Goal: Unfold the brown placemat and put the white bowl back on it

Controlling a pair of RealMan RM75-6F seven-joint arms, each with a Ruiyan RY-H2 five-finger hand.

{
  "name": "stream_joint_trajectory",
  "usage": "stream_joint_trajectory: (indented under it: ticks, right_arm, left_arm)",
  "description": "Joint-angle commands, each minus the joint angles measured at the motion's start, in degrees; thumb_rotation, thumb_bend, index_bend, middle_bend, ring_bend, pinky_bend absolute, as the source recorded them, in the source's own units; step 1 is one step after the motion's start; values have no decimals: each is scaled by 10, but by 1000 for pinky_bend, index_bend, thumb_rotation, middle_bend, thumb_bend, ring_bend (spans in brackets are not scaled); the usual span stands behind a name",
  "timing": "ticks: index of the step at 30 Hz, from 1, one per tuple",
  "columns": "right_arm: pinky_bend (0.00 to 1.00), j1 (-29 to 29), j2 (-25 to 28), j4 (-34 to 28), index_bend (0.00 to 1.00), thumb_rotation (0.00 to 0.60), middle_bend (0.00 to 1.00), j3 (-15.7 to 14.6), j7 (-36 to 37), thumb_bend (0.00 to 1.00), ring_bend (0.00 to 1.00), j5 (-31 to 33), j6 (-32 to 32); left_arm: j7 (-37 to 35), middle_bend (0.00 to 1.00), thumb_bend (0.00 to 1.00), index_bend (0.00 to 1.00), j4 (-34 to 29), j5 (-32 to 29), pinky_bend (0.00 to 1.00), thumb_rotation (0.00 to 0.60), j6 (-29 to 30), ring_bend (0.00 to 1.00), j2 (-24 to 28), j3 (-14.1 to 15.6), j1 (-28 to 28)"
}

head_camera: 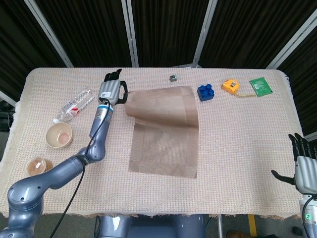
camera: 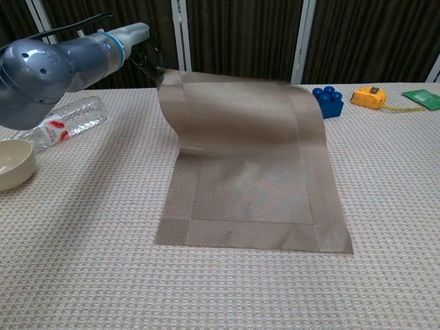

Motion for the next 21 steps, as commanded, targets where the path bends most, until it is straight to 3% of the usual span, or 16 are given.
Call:
stream_joint_trajectory:
  ticks: [1, 3, 5, 9, 13, 17, 21]
  right_arm:
    - [0, 0, 1, 1, 18, 600, 0, 0, 4, 0, 0, 0, -1]
    - [0, -1, 2, 1, 18, 600, 0, -1, 5, 0, 0, -1, 0]
    - [0, -2, 4, 0, 18, 600, 0, -1, 8, 0, 0, -3, 2]
    - [0, -4, 6, -4, 18, 600, 0, -3, 10, 0, 0, -12, 7]
    - [0, -5, 7, -9, 18, 600, 0, -9, 10, 0, 0, -25, 6]
    - [0, -2, 6, -12, 18, 600, 0, -17, 8, 0, 0, -40, -1]
    - [0, 6, 3, -12, 18, 600, 0, -26, 4, 0, 0, -60, -13]
  left_arm:
    - [-16, 0, 330, 467, 64, -22, 0, 600, -22, 0, -23, -2, -20]
    - [-24, 0, 133, 138, 71, -24, 0, 600, -22, 0, -24, -2, -17]
    - [-31, 0, 43, 3, 75, -15, 0, 600, -10, 0, -22, 3, -13]
    - [-40, 0, 20, 0, 58, 8, 0, 600, 17, 0, -4, 19, 6]
    - [-47, 0, 20, 0, -8, 32, 0, 600, 51, 0, 40, 36, 44]
    - [-45, 0, 20, 0, -125, 61, 0, 600, 105, 0, 115, 63, 111]
    - [-48, 0, 22, 0, -284, 95, 0, 600, 172, 0, 216, 102, 203]
